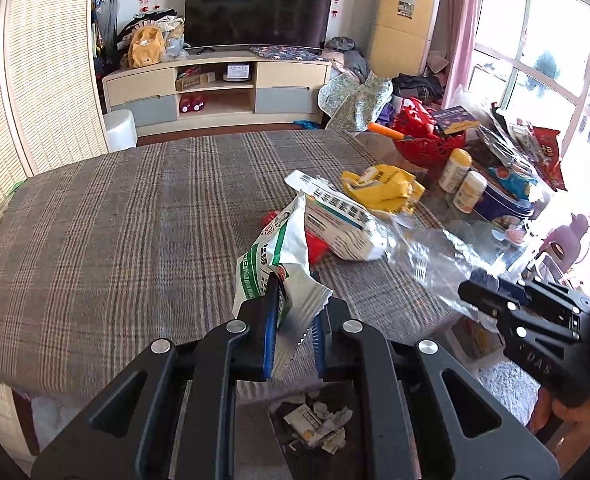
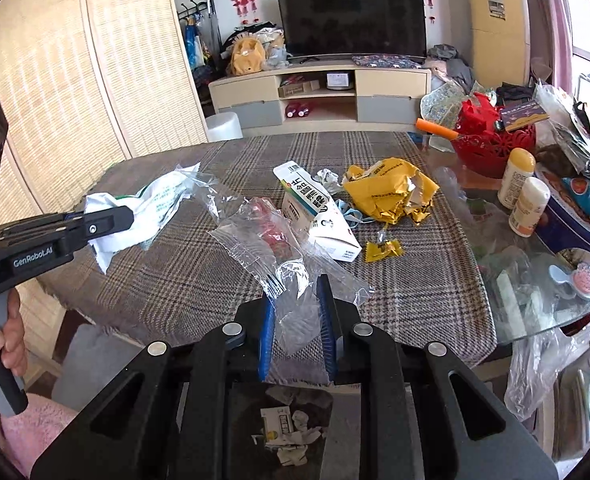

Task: Collect trash
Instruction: 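Grasp the green-and-white packet with the left tool while the right grasps a clear plastic bag, then carry the packet and plastic bag to the floor bin and open both tools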

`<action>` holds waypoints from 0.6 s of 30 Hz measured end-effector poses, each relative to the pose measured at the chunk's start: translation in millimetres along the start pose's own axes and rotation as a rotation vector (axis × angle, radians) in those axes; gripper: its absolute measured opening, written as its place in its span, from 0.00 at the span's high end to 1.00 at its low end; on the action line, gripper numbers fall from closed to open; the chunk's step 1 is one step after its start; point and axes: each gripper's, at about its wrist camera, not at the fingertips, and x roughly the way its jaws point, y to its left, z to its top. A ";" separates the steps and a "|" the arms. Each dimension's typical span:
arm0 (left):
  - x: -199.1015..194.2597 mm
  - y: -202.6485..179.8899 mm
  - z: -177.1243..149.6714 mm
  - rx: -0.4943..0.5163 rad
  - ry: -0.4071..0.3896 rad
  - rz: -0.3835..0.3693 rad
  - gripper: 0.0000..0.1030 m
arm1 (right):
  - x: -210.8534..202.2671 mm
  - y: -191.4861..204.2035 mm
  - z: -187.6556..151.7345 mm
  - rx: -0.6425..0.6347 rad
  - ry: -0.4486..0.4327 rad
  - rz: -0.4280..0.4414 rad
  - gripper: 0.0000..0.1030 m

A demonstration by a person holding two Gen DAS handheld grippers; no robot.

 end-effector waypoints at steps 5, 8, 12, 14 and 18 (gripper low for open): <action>-20.6 -14.8 -38.7 -0.015 0.008 -0.021 0.87 | -30.0 -7.0 -17.3 0.031 -0.013 -0.028 0.79; -28.2 -22.2 -62.7 -0.021 0.009 -0.033 0.87 | -43.2 -5.8 -31.6 0.032 -0.017 -0.044 0.79; -32.3 -28.9 -92.0 -0.035 0.025 -0.055 0.87 | -53.3 -2.4 -53.1 0.024 0.003 -0.052 0.79; -28.9 -32.1 -107.2 -0.042 0.046 -0.065 0.87 | -53.9 -1.2 -65.1 0.029 0.022 -0.045 0.79; -19.2 -34.8 -132.2 -0.054 0.090 -0.074 0.87 | -46.7 -0.8 -89.3 0.043 0.077 -0.035 0.79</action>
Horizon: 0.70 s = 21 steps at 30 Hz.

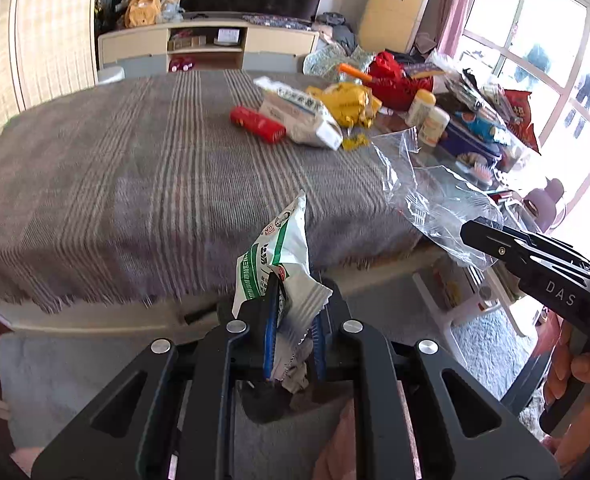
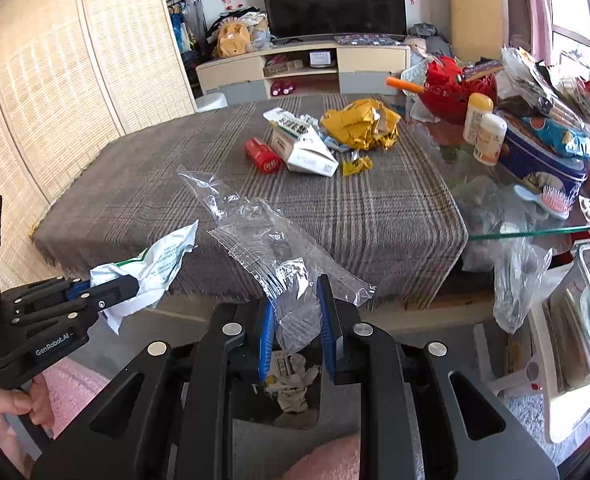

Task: Collect trash
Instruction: 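Carry the packet and plastic bag to the floor bin and open both tools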

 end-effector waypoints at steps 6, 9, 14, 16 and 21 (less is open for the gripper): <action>25.1 3.3 -35.1 -0.012 0.086 0.004 0.87 | 22.1 -4.7 -32.7 0.029 0.089 0.005 0.79; 42.6 8.6 -52.1 -0.030 0.134 0.006 0.87 | 36.3 -6.3 -47.7 0.033 0.133 -0.016 0.79; 72.6 15.4 -73.9 -0.064 0.196 -0.002 0.87 | 65.4 -9.1 -69.3 0.049 0.211 -0.031 0.79; 82.6 17.2 -80.7 -0.072 0.210 -0.001 0.87 | 76.7 -10.3 -74.7 0.061 0.232 -0.023 0.79; 105.7 24.2 -91.2 -0.091 0.236 -0.002 0.87 | 106.3 -14.4 -87.4 0.109 0.273 0.004 0.79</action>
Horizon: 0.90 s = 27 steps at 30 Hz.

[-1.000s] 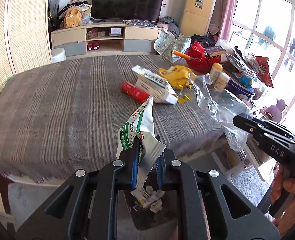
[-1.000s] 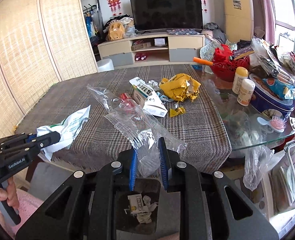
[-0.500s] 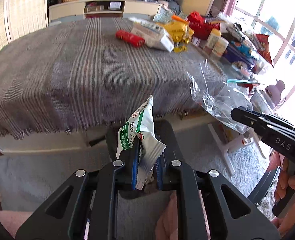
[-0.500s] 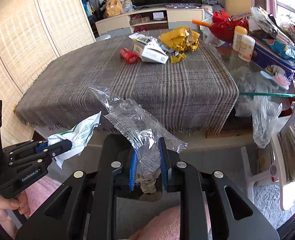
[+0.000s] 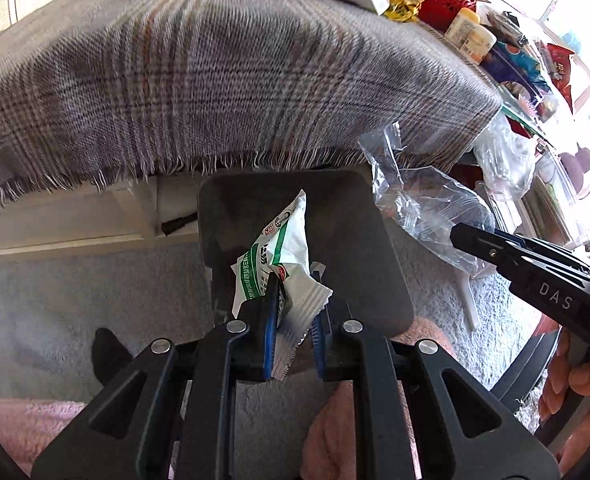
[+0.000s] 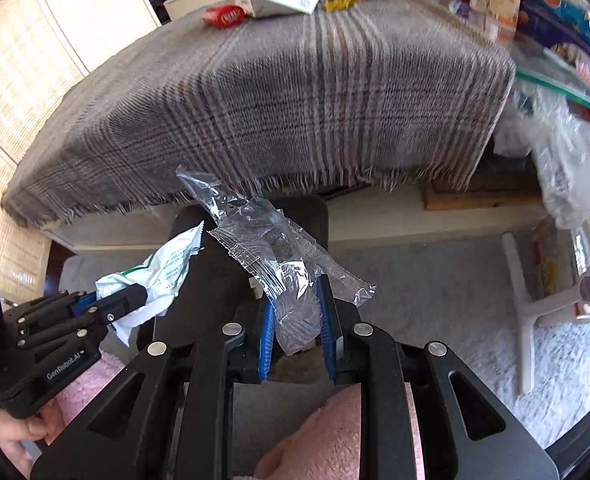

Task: Collect trash
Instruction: 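Carry the packet and plastic bag to the floor bin and open both tools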

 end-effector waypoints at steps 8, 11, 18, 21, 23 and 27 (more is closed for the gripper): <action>40.3 10.3 -0.3 -0.017 0.088 -0.040 0.87 | 44.0 -2.1 -0.3 0.058 0.093 0.057 0.79; 51.3 11.9 -1.4 -0.025 0.112 -0.055 0.87 | 55.8 0.9 -0.2 0.064 0.121 0.067 0.79; 60.3 9.8 -2.2 -0.020 0.128 -0.063 0.84 | 72.7 12.1 1.8 0.063 0.150 0.055 0.77; 62.1 8.7 -0.8 -0.026 0.133 -0.055 0.75 | 73.5 14.6 5.7 0.067 0.140 0.046 0.68; 60.2 9.9 0.0 -0.030 0.125 -0.046 0.69 | 69.0 13.7 8.7 0.073 0.122 0.031 0.43; 52.5 14.6 1.4 -0.043 0.102 -0.036 0.55 | 57.2 11.2 14.0 0.080 0.082 0.011 0.37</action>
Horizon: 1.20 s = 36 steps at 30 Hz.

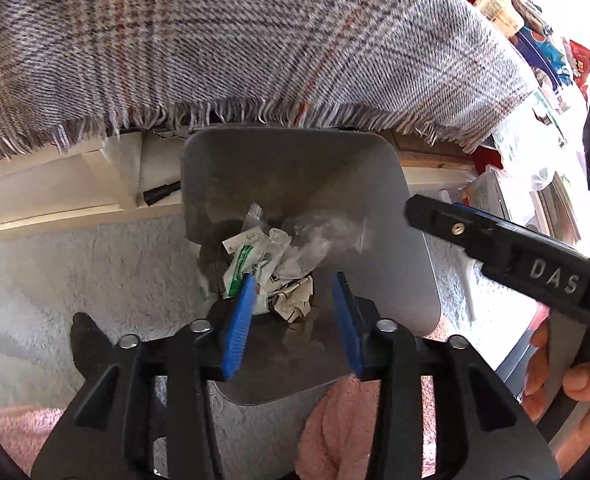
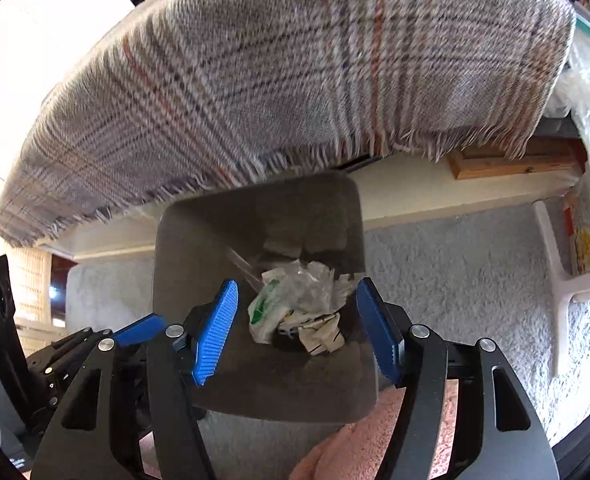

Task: Collect trash
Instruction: 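Carry the packet and plastic bag to the floor bin and open both tools, then move both open tools back over the table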

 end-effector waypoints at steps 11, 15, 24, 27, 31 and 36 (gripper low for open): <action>-50.4 -3.3 10.1 0.007 -0.068 0.021 0.13 | -62.4 -2.1 20.7 -0.026 -0.135 -0.052 0.03; -81.9 -4.6 21.1 0.015 -0.105 0.027 0.08 | -83.5 0.5 30.1 -0.051 -0.167 -0.051 0.03; -143.1 -17.0 71.7 0.037 -0.225 0.030 0.08 | -132.9 -18.0 67.2 -0.016 -0.276 -0.025 0.03; -152.2 -20.9 93.2 0.058 -0.253 0.049 0.08 | -141.3 -22.1 82.8 -0.019 -0.307 -0.047 0.03; -156.7 -27.5 128.6 0.087 -0.280 0.076 0.08 | -141.7 -30.2 108.7 -0.012 -0.327 -0.061 0.03; -150.1 -31.5 170.4 0.097 -0.286 0.118 0.08 | -131.0 -37.3 138.7 -0.018 -0.330 -0.082 0.03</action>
